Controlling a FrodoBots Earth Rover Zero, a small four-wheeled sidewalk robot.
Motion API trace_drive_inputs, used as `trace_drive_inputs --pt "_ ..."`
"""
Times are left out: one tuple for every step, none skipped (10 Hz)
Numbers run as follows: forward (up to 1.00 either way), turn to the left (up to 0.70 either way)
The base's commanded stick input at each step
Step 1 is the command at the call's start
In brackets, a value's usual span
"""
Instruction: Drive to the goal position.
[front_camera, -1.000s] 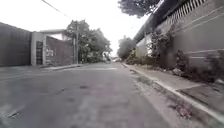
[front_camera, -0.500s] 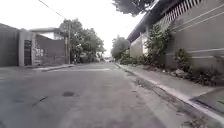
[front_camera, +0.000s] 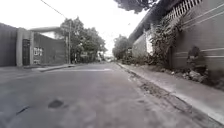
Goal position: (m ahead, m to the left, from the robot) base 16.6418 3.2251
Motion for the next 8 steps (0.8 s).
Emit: trace_drive_inputs --pt "1.0 0.0" --pt "1.0 0.0" --pt "1.0 0.0" --pt "1.0 0.0" --pt "1.0 0.0" --pt "1.0 0.0" --pt "1.0 0.0" --pt "1.0 0.0"
